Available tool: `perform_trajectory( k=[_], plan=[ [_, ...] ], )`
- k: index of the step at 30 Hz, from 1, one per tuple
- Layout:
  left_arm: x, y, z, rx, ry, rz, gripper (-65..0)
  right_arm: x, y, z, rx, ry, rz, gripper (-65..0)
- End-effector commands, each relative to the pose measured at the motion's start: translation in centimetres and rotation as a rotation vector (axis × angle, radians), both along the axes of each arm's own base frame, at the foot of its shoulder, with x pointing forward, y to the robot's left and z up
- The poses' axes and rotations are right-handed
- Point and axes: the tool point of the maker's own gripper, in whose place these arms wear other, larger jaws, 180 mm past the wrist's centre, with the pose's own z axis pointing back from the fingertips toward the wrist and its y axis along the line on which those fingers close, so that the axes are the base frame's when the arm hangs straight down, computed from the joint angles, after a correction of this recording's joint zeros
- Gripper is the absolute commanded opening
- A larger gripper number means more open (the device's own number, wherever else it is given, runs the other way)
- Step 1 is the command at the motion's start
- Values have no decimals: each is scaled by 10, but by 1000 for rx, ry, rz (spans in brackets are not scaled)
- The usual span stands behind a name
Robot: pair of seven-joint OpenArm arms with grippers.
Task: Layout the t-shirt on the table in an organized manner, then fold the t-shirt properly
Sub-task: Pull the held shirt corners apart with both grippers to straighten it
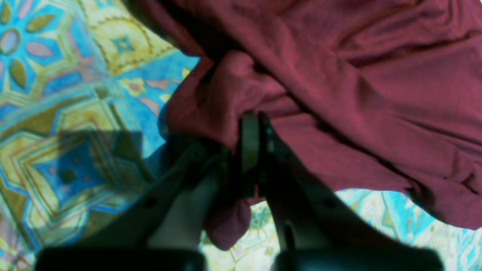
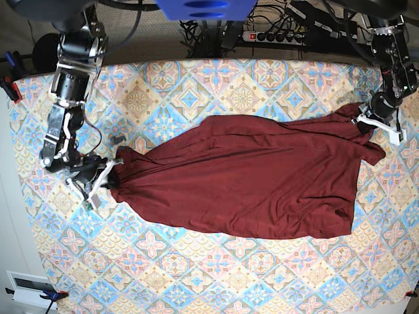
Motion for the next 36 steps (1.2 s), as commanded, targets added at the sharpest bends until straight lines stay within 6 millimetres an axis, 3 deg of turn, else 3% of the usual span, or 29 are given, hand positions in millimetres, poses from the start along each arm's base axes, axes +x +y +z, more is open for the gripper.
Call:
perform_trajectory(
  k=[1, 7, 10, 15, 17, 20, 23, 26, 28, 32, 36],
  plan=[
    [7, 8, 13, 27, -34, -3, -650, 29, -7, 42, 16, -128, -11, -650],
    [7, 7, 12, 26, -34, -2, -650, 69, -15, 102, 1, -260, -18, -650],
    [7, 7, 13, 20, -37, -2, -650, 85, -16, 116, 27, -277, -28, -649],
    [5, 2, 9, 6, -36, 6, -650, 107, -12, 111, 144, -283, -64, -649],
    [-1, 2, 5, 3, -23, 6, -650, 112, 1, 101, 161, -272, -37, -645],
    [-3, 1, 3, 1, -20, 6, -650, 119, 23, 97, 151, -271, 28, -591],
    [-3, 1, 3, 1, -18, 6, -650, 122, 31, 89, 124, -257, 29, -502],
    [-4, 2, 3, 2, -17, 7, -650, 119, 36, 82, 97, -232, 54, -412],
    [-4, 1, 3, 0, -18, 7, -650, 118, 38, 93, 78, -248, 85, -397],
    [-4, 1, 3, 0, -18, 7, -650, 87, 5, 89, 0, -242, 57, -417],
    [-2, 1, 4, 0, -22, 6, -650, 45, -8, 60, -42, -186, 36, -424]
  ],
)
